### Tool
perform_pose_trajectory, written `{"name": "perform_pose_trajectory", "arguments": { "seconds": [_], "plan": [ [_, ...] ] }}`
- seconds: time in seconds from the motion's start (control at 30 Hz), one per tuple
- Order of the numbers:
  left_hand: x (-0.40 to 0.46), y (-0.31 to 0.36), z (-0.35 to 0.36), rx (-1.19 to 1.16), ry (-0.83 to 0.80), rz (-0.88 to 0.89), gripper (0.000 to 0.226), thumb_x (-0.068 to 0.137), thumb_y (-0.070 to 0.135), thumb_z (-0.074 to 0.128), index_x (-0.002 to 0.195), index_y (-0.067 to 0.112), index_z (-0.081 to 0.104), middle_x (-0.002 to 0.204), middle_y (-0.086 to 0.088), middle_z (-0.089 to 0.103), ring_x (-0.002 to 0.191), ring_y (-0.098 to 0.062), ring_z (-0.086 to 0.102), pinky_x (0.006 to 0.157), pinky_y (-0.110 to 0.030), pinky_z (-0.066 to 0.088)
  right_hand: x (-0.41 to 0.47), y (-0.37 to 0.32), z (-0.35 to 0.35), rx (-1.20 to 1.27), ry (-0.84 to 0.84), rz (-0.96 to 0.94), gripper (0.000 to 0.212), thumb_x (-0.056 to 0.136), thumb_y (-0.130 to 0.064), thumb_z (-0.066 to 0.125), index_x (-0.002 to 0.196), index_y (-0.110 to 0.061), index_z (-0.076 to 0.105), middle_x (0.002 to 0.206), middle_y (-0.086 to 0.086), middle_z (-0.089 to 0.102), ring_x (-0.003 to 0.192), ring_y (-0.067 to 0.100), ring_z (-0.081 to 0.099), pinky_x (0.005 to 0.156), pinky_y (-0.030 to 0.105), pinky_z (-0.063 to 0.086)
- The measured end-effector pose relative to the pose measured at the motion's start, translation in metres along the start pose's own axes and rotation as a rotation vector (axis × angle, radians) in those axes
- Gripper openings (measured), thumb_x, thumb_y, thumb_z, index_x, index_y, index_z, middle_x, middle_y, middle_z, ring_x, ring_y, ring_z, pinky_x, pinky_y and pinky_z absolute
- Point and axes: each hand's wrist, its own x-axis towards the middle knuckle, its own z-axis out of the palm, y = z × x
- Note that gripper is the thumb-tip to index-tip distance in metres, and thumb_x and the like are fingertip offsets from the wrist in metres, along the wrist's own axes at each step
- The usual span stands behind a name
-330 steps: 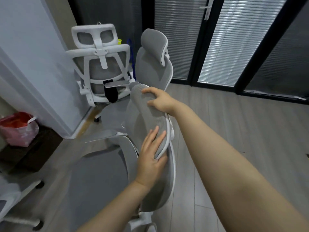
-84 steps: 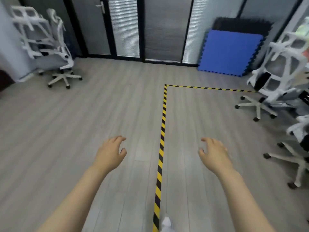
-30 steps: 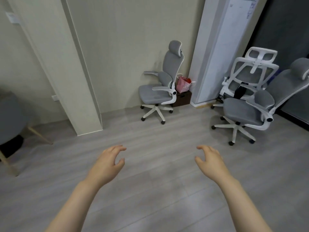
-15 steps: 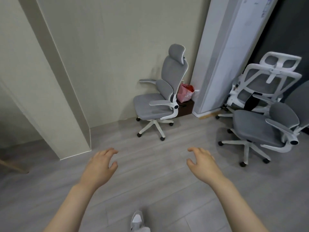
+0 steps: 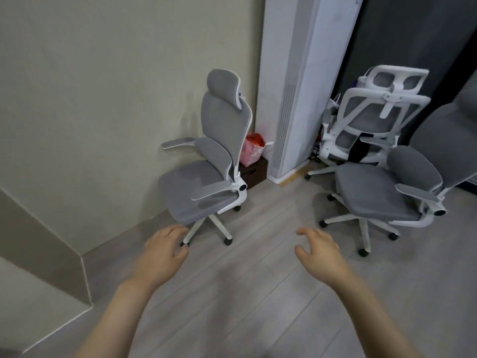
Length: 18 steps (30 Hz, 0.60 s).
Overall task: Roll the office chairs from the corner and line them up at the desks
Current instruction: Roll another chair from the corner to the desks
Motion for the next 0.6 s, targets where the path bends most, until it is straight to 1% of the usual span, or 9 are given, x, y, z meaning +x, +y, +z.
{"name": "perform_pose_trajectory", "arguments": {
  "seconds": [0.1, 0.2, 0.27, 0.33, 0.37, 0.4, 0.47, 0.5, 0.6],
  "plan": [
    [0.074, 0.006, 0.019, -0.015, -0.009, 0.049, 0.058, 0.074, 0.047, 0.036, 0.116, 0.019, 0.063, 0.121, 0.0, 0.063, 0.113, -0.026, 0.058, 0.097, -0.04, 0.046, 0.06, 0.021, -0.005, 0.008, -0.016, 0.053, 0.042, 0.093, -0.034, 0.051, 0.134, -0.023, 0.048, 0.138, -0.001, 0.049, 0.13, 0.022, 0.04, 0.106, 0.035, 0.032],
    [0.151, 0.015, 0.039, -0.035, -0.011, 0.061, 0.058, 0.073, 0.049, 0.037, 0.117, 0.02, 0.063, 0.121, -0.001, 0.063, 0.112, -0.026, 0.057, 0.097, -0.041, 0.046, 0.129, 0.043, -0.019, 0.01, 0.006, 0.084, 0.042, 0.094, -0.033, 0.052, 0.134, -0.023, 0.048, 0.138, 0.001, 0.049, 0.129, 0.023, 0.041, 0.107, 0.037, 0.033],
    [0.205, 0.025, 0.051, -0.024, -0.022, 0.066, 0.052, 0.078, 0.045, 0.044, 0.119, 0.019, 0.061, 0.124, -0.002, 0.061, 0.115, -0.025, 0.055, 0.099, -0.041, 0.044, 0.178, 0.058, -0.034, 0.012, 0.004, 0.098, 0.043, 0.094, -0.033, 0.052, 0.135, -0.022, 0.047, 0.139, 0.002, 0.048, 0.129, 0.024, 0.041, 0.107, 0.038, 0.035],
    [0.255, 0.042, 0.057, -0.028, -0.026, 0.035, 0.041, 0.085, 0.034, 0.055, 0.123, 0.02, 0.059, 0.129, -0.002, 0.058, 0.12, -0.025, 0.052, 0.102, -0.041, 0.041, 0.226, 0.071, -0.053, 0.006, -0.005, 0.092, 0.043, 0.094, -0.034, 0.052, 0.135, -0.022, 0.048, 0.139, 0.002, 0.049, 0.129, 0.024, 0.041, 0.107, 0.04, 0.037],
    [0.28, 0.052, 0.059, -0.041, -0.018, 0.026, 0.039, 0.086, 0.031, 0.057, 0.124, 0.021, 0.058, 0.132, -0.002, 0.056, 0.123, -0.024, 0.05, 0.103, -0.04, 0.039, 0.25, 0.076, -0.062, -0.002, -0.009, 0.082, 0.043, 0.094, -0.035, 0.052, 0.135, -0.022, 0.048, 0.139, 0.002, 0.049, 0.129, 0.024, 0.042, 0.107, 0.04, 0.037],
    [0.303, 0.062, 0.06, -0.057, -0.012, 0.02, 0.041, 0.086, 0.034, 0.054, 0.125, 0.021, 0.058, 0.134, -0.002, 0.055, 0.124, -0.024, 0.049, 0.105, -0.04, 0.037, 0.274, 0.079, -0.071, -0.014, -0.015, 0.069, 0.043, 0.093, -0.035, 0.052, 0.135, -0.023, 0.048, 0.139, 0.001, 0.048, 0.129, 0.023, 0.042, 0.107, 0.04, 0.037],
    [0.35, 0.081, 0.059, -0.084, 0.0, 0.023, 0.054, 0.081, 0.045, 0.043, 0.126, 0.02, 0.057, 0.136, -0.001, 0.053, 0.125, -0.024, 0.048, 0.106, -0.039, 0.037, 0.322, 0.082, -0.089, -0.042, -0.026, 0.039, 0.044, 0.093, -0.034, 0.052, 0.135, -0.023, 0.048, 0.14, 0.001, 0.048, 0.129, 0.023, 0.041, 0.107, 0.04, 0.035],
    [0.372, 0.088, 0.059, -0.096, 0.008, 0.025, 0.056, 0.079, 0.046, 0.04, 0.127, 0.02, 0.057, 0.136, 0.0, 0.053, 0.125, -0.023, 0.047, 0.106, -0.039, 0.036, 0.345, 0.082, -0.097, -0.052, -0.026, 0.025, 0.044, 0.093, -0.034, 0.052, 0.135, -0.023, 0.048, 0.14, 0.001, 0.048, 0.129, 0.024, 0.041, 0.107, 0.04, 0.035],
    [0.432, 0.101, 0.059, -0.11, 0.025, 0.032, 0.052, 0.081, 0.039, 0.043, 0.128, 0.018, 0.056, 0.136, -0.001, 0.053, 0.126, -0.023, 0.046, 0.106, -0.035, 0.033, 0.41, 0.075, -0.115, -0.039, -0.016, -0.018, 0.043, 0.093, -0.032, 0.052, 0.135, -0.023, 0.048, 0.138, 0.001, 0.048, 0.129, 0.024, 0.041, 0.107, 0.039, 0.034]
  ]
}}
